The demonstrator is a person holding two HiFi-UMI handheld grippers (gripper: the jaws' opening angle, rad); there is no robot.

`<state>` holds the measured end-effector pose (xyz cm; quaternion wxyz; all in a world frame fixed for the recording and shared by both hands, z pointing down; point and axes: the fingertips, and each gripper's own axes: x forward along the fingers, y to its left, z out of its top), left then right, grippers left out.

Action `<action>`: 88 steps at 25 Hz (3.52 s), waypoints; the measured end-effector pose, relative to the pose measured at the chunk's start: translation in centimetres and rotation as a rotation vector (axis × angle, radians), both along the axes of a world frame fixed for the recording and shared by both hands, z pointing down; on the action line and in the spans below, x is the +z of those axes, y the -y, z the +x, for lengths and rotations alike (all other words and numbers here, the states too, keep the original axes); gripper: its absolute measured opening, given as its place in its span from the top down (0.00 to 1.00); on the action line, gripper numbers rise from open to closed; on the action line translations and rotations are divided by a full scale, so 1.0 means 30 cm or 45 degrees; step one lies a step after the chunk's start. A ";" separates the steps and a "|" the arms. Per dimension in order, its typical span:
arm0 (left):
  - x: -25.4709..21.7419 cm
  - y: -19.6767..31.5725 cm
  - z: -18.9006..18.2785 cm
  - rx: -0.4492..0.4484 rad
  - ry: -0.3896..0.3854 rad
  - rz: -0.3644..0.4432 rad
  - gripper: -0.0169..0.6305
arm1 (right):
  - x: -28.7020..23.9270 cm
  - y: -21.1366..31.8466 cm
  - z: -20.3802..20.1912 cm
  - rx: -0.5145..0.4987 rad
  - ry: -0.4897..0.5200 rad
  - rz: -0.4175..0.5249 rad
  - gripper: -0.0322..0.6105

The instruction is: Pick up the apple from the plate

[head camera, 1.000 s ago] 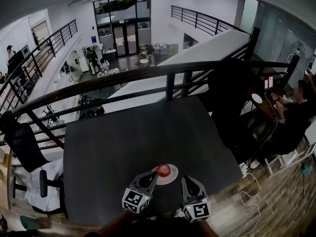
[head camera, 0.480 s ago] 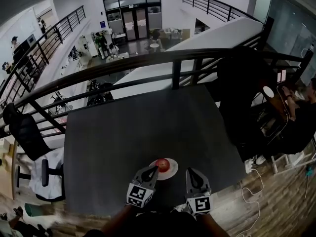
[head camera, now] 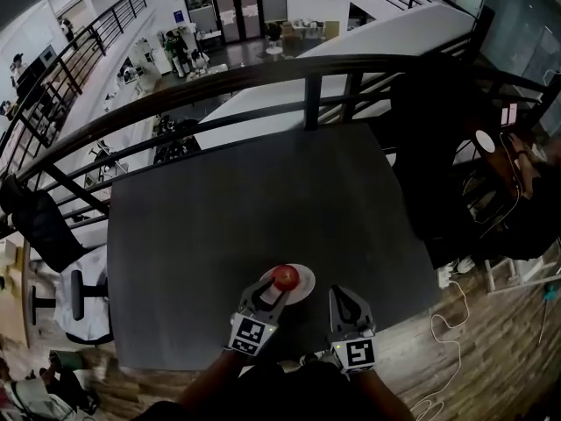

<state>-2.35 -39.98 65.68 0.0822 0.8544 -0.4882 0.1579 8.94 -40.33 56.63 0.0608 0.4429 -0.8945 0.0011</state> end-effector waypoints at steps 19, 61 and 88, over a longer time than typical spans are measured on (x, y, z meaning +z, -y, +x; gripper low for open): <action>0.312 0.088 0.028 0.055 0.168 -0.272 0.36 | 0.154 0.021 -0.105 -0.129 0.037 -0.129 0.91; -0.225 0.038 0.126 0.204 0.062 0.043 0.36 | 0.111 -0.051 0.059 -0.030 -0.120 -0.147 0.91; -0.451 -0.068 0.012 0.093 -0.016 0.211 0.36 | -0.223 0.012 -0.149 -0.116 -0.051 0.216 0.91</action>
